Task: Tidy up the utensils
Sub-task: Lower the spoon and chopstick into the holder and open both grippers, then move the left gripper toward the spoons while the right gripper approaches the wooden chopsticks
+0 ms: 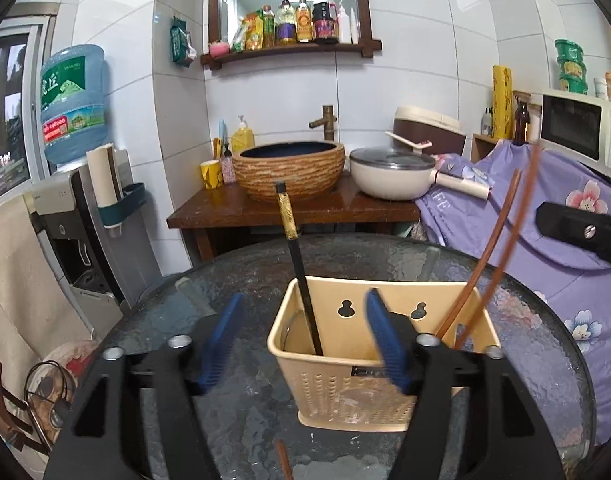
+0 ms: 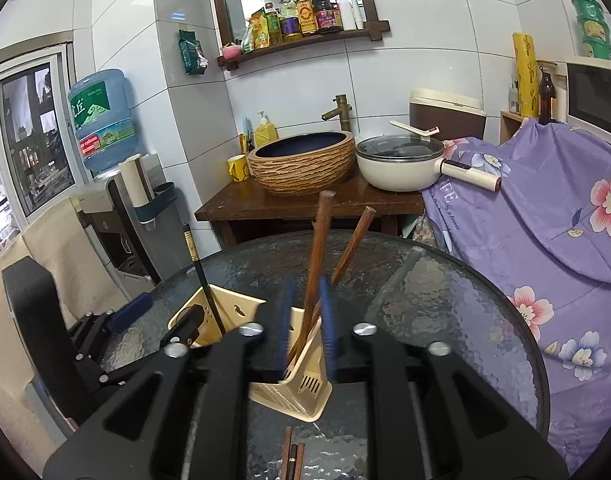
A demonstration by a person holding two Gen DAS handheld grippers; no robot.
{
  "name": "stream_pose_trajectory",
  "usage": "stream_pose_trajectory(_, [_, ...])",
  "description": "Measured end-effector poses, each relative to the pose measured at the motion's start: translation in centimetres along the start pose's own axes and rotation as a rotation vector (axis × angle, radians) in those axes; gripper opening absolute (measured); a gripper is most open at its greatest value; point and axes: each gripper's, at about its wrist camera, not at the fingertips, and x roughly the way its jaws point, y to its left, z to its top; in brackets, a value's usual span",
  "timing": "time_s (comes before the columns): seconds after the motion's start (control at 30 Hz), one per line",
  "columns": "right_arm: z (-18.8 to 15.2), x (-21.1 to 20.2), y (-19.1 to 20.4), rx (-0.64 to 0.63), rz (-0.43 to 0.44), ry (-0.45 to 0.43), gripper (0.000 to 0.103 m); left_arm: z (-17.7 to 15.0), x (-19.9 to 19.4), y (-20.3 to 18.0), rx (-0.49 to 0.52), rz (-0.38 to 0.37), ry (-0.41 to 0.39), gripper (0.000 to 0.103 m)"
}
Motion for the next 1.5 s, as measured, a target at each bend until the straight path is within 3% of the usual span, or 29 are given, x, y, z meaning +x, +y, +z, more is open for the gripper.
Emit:
stream_pose_trajectory(0.03, [-0.1,-0.3,-0.1,0.003,0.004,-0.005,0.046,-0.1,-0.5,0.2,-0.001,0.002,-0.011,0.076])
stream_pose_trajectory(0.07, [-0.3,-0.8,-0.2,0.006,0.002,-0.026,0.054,-0.3,-1.0,0.4,-0.003,0.005,-0.021,0.081])
stream_pose_trajectory(0.17, [-1.0,-2.1,-0.4,-0.012,-0.002,-0.053,0.056,-1.4,-2.5,1.0,-0.004,0.009,-0.017,0.086])
stream_pose_trajectory(0.27, [-2.1,-3.3,-0.7,-0.006,-0.003,-0.067,0.068,-2.9,-4.3,1.9,-0.001,-0.006,-0.004,0.090])
stream_pose_trajectory(0.43, [-5.3,-5.1,-0.2,-0.056,0.019,-0.042,0.068,-6.4,-7.2,3.8,0.002,-0.037,0.025,0.092])
stream_pose_trajectory(0.63, [-10.4,-5.0,0.6,-0.118,0.062,0.076,0.068,-11.5,-8.6,5.8,-0.017,-0.061,0.141,0.092])
stream_pose_trajectory(0.83, [-16.0,-3.5,0.8,-0.141,0.070,0.208,0.068,-15.8,-9.5,6.9,-0.072,-0.119,0.263,0.077])
stream_pose_trajectory(1.03, [-19.7,-1.9,0.1,-0.110,0.072,0.312,0.067,-18.9,-9.6,6.7,-0.111,-0.156,0.338,0.070])
stream_pose_trajectory(1.13, [-20.5,-1.4,-0.1,-0.103,0.059,0.345,0.059,-19.6,-9.1,6.7,-0.142,-0.175,0.370,0.064])
stream_pose_trajectory(1.37, [-21.5,0.4,-0.2,-0.077,0.060,0.419,0.039,-19.5,-9.1,5.6,-0.147,-0.176,0.362,0.063])
stream_pose_trajectory(1.5, [-21.9,1.2,-0.2,-0.080,0.038,0.441,0.033,-19.2,-9.1,5.0,-0.123,-0.175,0.355,0.063])
